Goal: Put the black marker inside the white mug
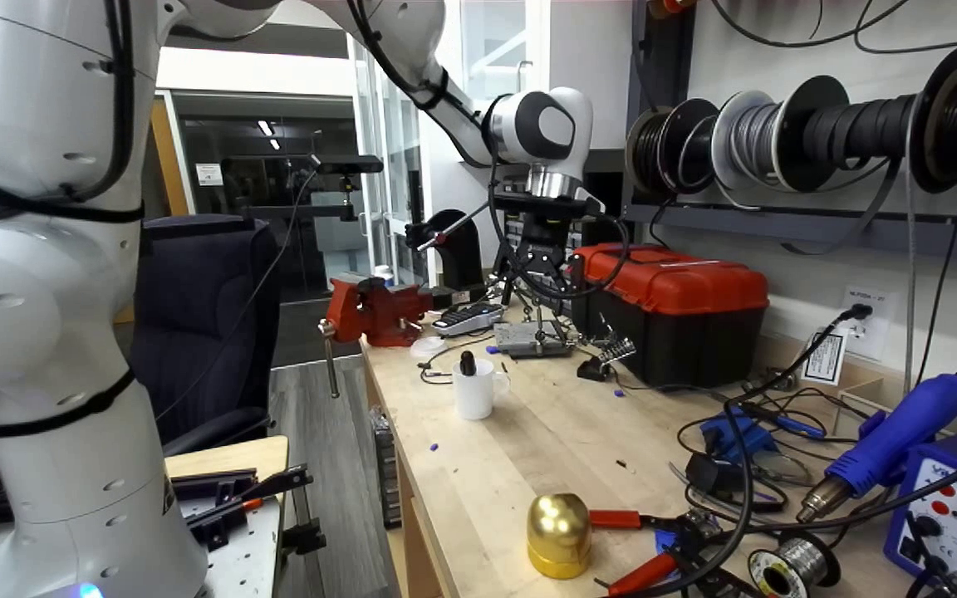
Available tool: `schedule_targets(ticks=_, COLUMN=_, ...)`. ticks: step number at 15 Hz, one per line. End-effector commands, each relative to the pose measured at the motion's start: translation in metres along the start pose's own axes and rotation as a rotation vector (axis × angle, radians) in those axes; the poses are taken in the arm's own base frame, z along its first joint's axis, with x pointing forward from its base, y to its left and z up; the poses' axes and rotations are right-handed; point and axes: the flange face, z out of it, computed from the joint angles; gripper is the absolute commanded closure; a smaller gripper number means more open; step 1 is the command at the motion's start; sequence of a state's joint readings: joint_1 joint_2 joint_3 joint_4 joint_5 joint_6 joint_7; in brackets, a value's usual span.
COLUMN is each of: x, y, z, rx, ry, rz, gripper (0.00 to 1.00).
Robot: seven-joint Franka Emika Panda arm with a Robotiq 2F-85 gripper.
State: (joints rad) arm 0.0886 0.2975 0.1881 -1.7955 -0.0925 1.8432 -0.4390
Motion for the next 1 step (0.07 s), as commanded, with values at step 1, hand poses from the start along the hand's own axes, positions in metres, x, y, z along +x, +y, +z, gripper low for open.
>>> schedule_targets(ticks=1, x=-0.0006, y=-0.0012, z=-0.0004, rx=0.000, ry=0.000, rz=0.004, gripper=0.00)
